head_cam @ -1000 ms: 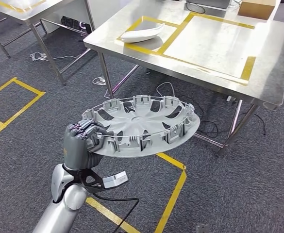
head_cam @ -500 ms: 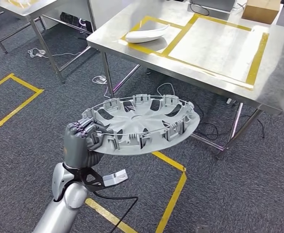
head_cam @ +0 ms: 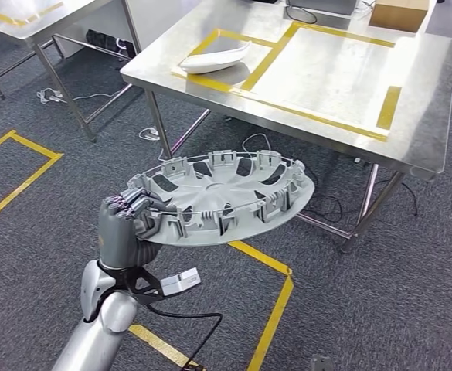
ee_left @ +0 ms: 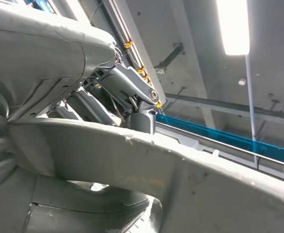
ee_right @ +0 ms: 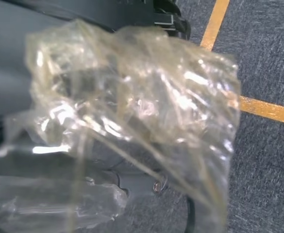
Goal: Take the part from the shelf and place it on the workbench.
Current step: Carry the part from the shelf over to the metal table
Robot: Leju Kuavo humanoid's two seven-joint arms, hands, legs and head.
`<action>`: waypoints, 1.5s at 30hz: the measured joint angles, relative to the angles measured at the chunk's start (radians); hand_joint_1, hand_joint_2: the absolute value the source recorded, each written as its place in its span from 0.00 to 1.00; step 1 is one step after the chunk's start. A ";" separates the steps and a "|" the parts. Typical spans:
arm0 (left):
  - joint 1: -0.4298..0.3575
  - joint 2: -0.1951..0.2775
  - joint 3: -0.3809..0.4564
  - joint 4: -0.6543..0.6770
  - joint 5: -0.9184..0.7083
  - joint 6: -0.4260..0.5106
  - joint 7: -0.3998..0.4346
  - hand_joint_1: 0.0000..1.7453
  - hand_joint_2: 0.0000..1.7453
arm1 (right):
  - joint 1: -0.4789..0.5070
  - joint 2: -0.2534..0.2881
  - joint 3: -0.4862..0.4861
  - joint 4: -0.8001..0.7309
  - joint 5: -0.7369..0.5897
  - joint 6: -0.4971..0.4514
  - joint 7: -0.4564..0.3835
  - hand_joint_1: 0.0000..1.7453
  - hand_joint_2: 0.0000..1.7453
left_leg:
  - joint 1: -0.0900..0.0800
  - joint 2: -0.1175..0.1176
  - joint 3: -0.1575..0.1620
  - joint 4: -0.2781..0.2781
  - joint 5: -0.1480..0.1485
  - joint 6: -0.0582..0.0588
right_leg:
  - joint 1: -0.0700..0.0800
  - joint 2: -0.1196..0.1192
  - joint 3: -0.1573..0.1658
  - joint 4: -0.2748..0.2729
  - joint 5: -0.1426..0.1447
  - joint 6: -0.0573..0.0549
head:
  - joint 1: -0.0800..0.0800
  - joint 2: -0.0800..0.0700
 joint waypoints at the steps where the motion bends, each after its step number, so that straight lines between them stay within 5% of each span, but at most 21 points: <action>1: 0.000 0.000 0.000 0.001 0.000 0.000 0.001 1.00 1.00 | 0.000 0.000 0.000 0.000 0.000 0.000 0.000 0.00 0.00 | -0.001 0.001 0.026 -0.069 0.046 0.005 | 0.000 0.002 0.007 0.000 -0.005 0.002 | 0.000 0.000; 2: -0.001 0.000 0.001 0.001 0.000 0.000 0.001 1.00 1.00 | 0.000 0.000 0.000 0.000 0.001 0.001 0.000 0.00 0.00 | -0.003 0.001 0.054 -0.135 0.078 0.011 | 0.002 0.003 0.012 0.001 -0.010 0.006 | 0.000 0.000; 4: -0.004 -0.001 0.000 0.001 0.002 0.000 0.000 1.00 1.00 | -0.001 0.000 0.001 0.000 0.003 0.001 0.000 0.00 0.00 | -0.007 0.002 0.088 -0.212 0.095 0.020 | 0.005 0.002 0.015 0.003 -0.018 0.015 | 0.001 0.000; 8: -0.005 -0.002 0.005 0.002 0.004 0.000 0.000 1.00 1.00 | -0.001 0.000 0.006 0.000 0.005 0.001 0.000 0.00 0.00 | -0.005 -0.005 0.098 -0.232 0.086 0.038 | 0.004 -0.008 0.008 0.017 -0.037 0.039 | 0.002 0.000; 12: -0.006 -0.003 0.008 0.002 0.006 0.000 -0.001 1.00 1.00 | -0.002 0.000 0.008 0.000 0.006 0.000 0.000 0.00 0.00 | -0.002 -0.011 0.104 -0.237 0.081 0.051 | 0.002 -0.009 -0.121 0.249 -0.132 0.052 | 0.006 0.000; 14: -0.003 -0.003 0.010 0.003 0.006 0.000 -0.001 1.00 1.00 | 0.001 0.000 0.008 0.000 0.006 -0.001 0.000 0.00 0.00 | -0.002 -0.018 0.112 -0.236 0.074 0.050 | 0.001 -0.009 -0.158 0.284 -0.112 0.055 | 0.006 0.000; 16: -0.001 -0.003 0.011 0.004 0.006 0.000 -0.002 1.00 1.00 | 0.002 0.000 0.008 0.000 0.006 -0.001 0.000 0.00 0.00 | -0.002 -0.029 0.126 -0.236 0.064 0.045 | -0.002 -0.002 -0.118 0.167 -0.025 0.053 | 0.006 0.000; 18: -0.003 -0.003 0.012 0.004 0.006 0.001 -0.002 1.00 1.00 | 0.002 0.000 0.008 0.000 0.006 -0.001 0.000 0.00 0.00 | -0.003 -0.039 0.133 -0.234 0.056 0.037 | -0.004 0.023 -0.061 0.044 0.028 0.047 | 0.005 0.000; 20: -0.006 -0.004 0.015 0.004 0.006 0.002 -0.003 1.00 1.00 | 0.001 -0.001 0.008 0.001 0.006 -0.002 0.001 0.00 0.00 | -0.001 -0.048 0.128 -0.232 0.054 0.027 | -0.003 0.037 -0.041 0.009 0.024 0.037 | 0.002 0.000; 23: -0.005 -0.005 0.017 0.004 0.004 0.002 -0.003 1.00 1.00 | 0.002 -0.001 0.009 0.001 0.006 -0.004 0.002 0.00 0.00 | 0.001 -0.051 0.125 -0.224 0.045 0.009 | -0.006 0.023 -0.029 0.000 0.019 0.019 | -0.001 0.000; 25: -0.006 -0.005 0.017 0.004 0.002 0.002 -0.003 1.00 1.00 | 0.001 -0.001 0.010 0.000 0.007 -0.004 0.002 0.00 0.00 | 0.001 -0.031 0.090 -0.146 0.005 0.000 | -0.009 0.009 -0.017 -0.005 0.014 0.008 | -0.008 0.000; 27: -0.006 -0.005 0.017 0.005 0.002 0.002 -0.003 1.00 1.00 | 0.001 -0.001 0.011 0.000 0.007 -0.004 0.002 0.00 0.00 | 0.002 -0.017 0.015 -0.007 -0.047 -0.006 | -0.008 -0.007 -0.007 -0.006 0.004 0.000 | -0.011 0.000; 29: -0.005 -0.004 0.018 0.007 0.002 0.002 -0.003 1.00 1.00 | 0.002 -0.001 0.011 0.000 0.006 -0.005 0.002 0.00 0.00 | 0.002 -0.014 -0.028 0.055 -0.044 -0.006 | -0.005 -0.021 0.004 -0.005 -0.005 -0.001 | -0.012 0.000; 31: -0.004 -0.002 0.019 0.009 0.002 0.002 -0.003 1.00 1.00 | 0.002 -0.001 0.011 0.000 0.006 -0.005 0.003 0.00 0.00 | 0.000 -0.006 0.007 -0.037 0.033 0.002 | -0.003 -0.034 0.021 -0.005 -0.016 0.002 | -0.012 0.000; 33: -0.005 -0.002 0.019 0.010 0.002 0.002 -0.003 1.00 1.00 | 0.002 -0.001 0.012 0.001 0.006 -0.004 0.003 0.00 0.00 | -0.009 0.027 0.066 -0.167 0.090 0.016 | 0.002 -0.045 0.033 -0.005 -0.029 0.009 | -0.011 0.000; 35: -0.009 -0.003 0.019 0.010 0.002 0.002 -0.003 1.00 1.00 | 0.000 -0.001 0.013 0.001 0.006 -0.004 0.003 0.00 0.00 | -0.019 0.048 0.087 -0.218 0.091 0.029 | 0.007 -0.059 0.036 -0.005 -0.037 0.019 | -0.009 0.000; 38: -0.009 -0.003 0.021 0.010 0.000 0.002 -0.002 1.00 1.00 | -0.001 -0.001 0.014 0.000 0.006 -0.004 0.004 0.00 0.00 | -0.015 0.024 0.090 -0.231 0.087 0.043 | 0.006 -0.068 0.036 -0.002 -0.052 0.034 | -0.007 0.000; 40: -0.009 -0.005 0.022 0.010 -0.002 0.002 -0.002 1.00 1.00 | -0.002 -0.001 0.014 0.000 0.006 -0.004 0.004 0.00 0.00 | -0.010 0.009 0.096 -0.238 0.086 0.052 | 0.003 -0.040 -0.002 0.071 -0.091 0.042 | -0.004 0.000; 43: -0.010 -0.009 0.022 0.012 -0.005 0.002 -0.002 1.00 1.00 | 0.000 -0.001 0.014 0.000 0.006 -0.005 0.004 0.00 0.00 | -0.010 -0.011 0.102 -0.237 0.078 0.060 | 0.000 -0.013 -0.122 0.270 -0.154 0.048 | -0.001 0.000; 45: -0.008 -0.009 0.022 0.016 -0.009 0.002 -0.001 1.00 1.00 | 0.002 -0.001 0.014 0.000 0.006 -0.005 0.004 0.00 0.00 | -0.009 -0.022 0.114 -0.237 0.068 0.058 | -0.001 -0.012 -0.149 0.276 -0.112 0.050 | -0.001 0.000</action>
